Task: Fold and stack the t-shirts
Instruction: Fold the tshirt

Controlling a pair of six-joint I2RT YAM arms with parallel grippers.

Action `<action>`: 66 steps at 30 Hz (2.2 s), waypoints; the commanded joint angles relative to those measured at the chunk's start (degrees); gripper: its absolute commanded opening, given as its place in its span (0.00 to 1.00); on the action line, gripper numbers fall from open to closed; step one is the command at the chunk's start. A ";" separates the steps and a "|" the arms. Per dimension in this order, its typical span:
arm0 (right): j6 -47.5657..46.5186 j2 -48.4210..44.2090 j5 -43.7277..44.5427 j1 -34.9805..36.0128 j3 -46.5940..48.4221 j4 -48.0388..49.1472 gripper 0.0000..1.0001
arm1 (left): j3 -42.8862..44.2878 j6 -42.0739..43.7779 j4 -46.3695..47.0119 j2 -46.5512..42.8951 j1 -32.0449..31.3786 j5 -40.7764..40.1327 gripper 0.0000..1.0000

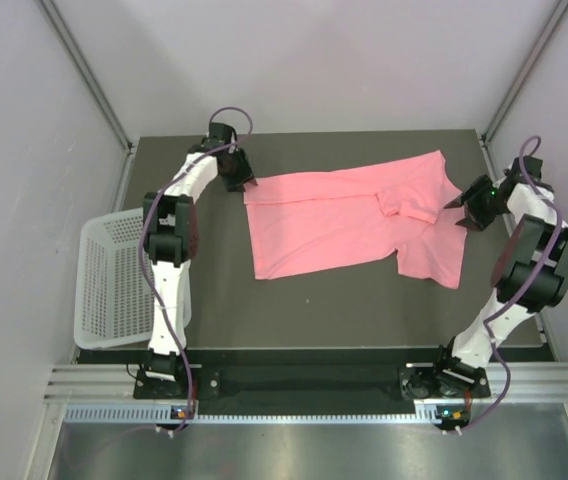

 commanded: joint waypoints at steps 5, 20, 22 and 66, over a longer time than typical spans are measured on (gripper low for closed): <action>-7.33 -11.45 20.00 2.48 -3.26 -13.09 0.52 | -10.07 8.06 -8.74 -17.31 -11.50 -21.17 0.51; -5.74 -24.54 25.72 2.39 -16.97 -15.57 0.53 | -51.91 0.51 -12.97 -44.57 -23.56 -24.18 0.50; -5.83 -25.08 25.98 2.48 -18.12 -15.39 0.53 | -53.24 -0.37 -11.82 -44.75 -23.74 -22.95 0.51; -10.84 -24.82 25.73 -4.46 -27.87 -8.19 0.59 | -53.34 1.55 -4.52 -35.70 -22.07 -10.29 0.00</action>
